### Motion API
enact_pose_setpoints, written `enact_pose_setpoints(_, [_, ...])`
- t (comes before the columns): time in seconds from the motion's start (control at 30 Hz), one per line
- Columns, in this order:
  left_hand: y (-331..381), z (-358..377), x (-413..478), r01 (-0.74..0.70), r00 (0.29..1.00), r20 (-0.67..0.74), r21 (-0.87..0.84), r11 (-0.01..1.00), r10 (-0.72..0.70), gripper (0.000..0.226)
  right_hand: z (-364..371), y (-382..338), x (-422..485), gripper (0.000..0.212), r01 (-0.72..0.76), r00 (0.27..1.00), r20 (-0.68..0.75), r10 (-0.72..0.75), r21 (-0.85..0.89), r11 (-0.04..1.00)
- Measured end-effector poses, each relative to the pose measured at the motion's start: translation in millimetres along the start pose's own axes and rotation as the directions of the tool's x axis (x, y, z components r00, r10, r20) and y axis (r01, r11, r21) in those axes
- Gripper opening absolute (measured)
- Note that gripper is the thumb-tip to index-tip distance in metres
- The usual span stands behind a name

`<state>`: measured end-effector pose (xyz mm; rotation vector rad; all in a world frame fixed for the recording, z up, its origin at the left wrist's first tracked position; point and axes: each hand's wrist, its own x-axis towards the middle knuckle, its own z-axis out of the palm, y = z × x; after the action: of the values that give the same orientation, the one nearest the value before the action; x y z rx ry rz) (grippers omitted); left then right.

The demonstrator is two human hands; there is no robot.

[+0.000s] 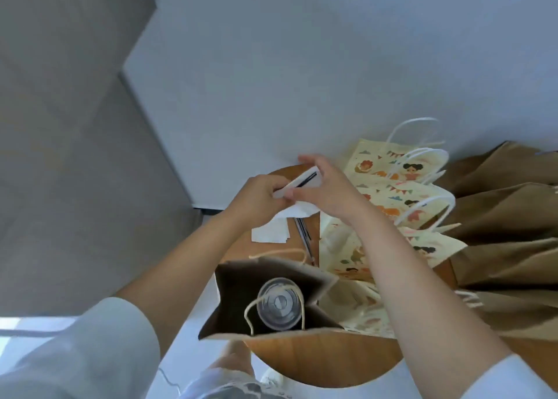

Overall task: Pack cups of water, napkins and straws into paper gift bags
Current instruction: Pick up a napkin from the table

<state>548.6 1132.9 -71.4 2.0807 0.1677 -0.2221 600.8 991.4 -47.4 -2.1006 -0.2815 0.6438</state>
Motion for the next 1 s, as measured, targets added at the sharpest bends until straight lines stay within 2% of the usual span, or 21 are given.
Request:
enact_pose_setpoints(0.07, [13,2,-18,-0.036,0.998,-0.042,-0.01,0.999,0.035,0.039,-7,-14,-25,0.025,0.056,0.998,0.003,-0.056,-0.095,0.994])
enact_pose_setpoints(0.13, [22,5,-35,-0.074,0.993,-0.095,-0.029,0.997,0.071,0.047,-7,-20,-47,0.016,0.097,0.994,-0.035,-0.103,-0.133,0.986])
enact_pose_setpoints(0.17, [28,7,-45,-0.099,0.988,-0.118,-0.028,0.995,0.095,0.043,-6,-23,-58,0.019,0.107,0.991,-0.069,-0.118,-0.147,0.983])
enact_pose_setpoints(0.27, [34,12,-73,-0.118,0.976,-0.178,0.05,0.992,0.125,0.014,-9,-28,-92,0.031,0.136,0.966,-0.197,-0.166,-0.158,0.978])
enact_pose_setpoints(0.33, [24,13,-91,-0.014,0.959,-0.282,0.086,0.996,0.038,0.021,-17,-29,-116,0.044,0.148,0.948,-0.233,-0.218,-0.284,0.947])
enact_pose_setpoints(0.4, [9,11,-109,0.125,0.939,-0.341,0.212,0.969,-0.047,0.013,-27,-29,-139,0.048,0.13,0.948,-0.216,-0.235,-0.411,0.902])
enact_pose_setpoints(0.47, [-10,11,-124,0.237,0.952,-0.276,0.379,0.895,-0.135,0.016,-34,-28,-155,0.045,0.122,0.956,-0.189,-0.226,-0.444,0.888])
enact_pose_setpoints(0.57, [-39,19,-134,0.206,0.979,-0.116,0.524,0.826,-0.17,0.022,-30,-31,-169,0.042,0.131,0.973,-0.115,-0.202,-0.446,0.885])
enact_pose_setpoints(0.6, [-44,22,-134,0.155,0.987,-0.066,0.592,0.791,-0.144,0.025,-24,-32,-172,0.041,0.15,0.974,-0.087,-0.207,-0.438,0.887])
enact_pose_setpoints(0.67, [-49,28,-136,0.07,0.993,0.016,0.7,0.711,-0.114,0.046,-8,-32,-173,0.032,0.193,0.976,-0.023,-0.218,-0.385,0.902])
enact_pose_setpoints(0.77, [-45,33,-143,0.061,0.987,0.055,0.747,0.662,-0.153,0.083,20,-22,-159,0.02,0.198,0.979,0.01,-0.203,-0.266,0.943])
enact_pose_setpoints(0.87, [-45,31,-150,0.079,0.986,0.041,0.738,0.671,-0.161,0.095,46,-14,-143,0.012,0.181,0.983,0.042,-0.176,-0.167,0.969])
enact_pose_setpoints(0.93, [-47,27,-155,0.109,0.988,0.0,0.694,0.712,-0.152,0.105,60,-11,-131,0.03,0.135,0.99,0.072,-0.123,-0.201,0.97])
enact_pose_setpoints(1.0, [-52,21,-159,0.149,0.987,-0.048,0.618,0.772,-0.153,0.11,73,-7,-120,0.04,0.051,0.996,0.083,-0.032,-0.239,0.97])
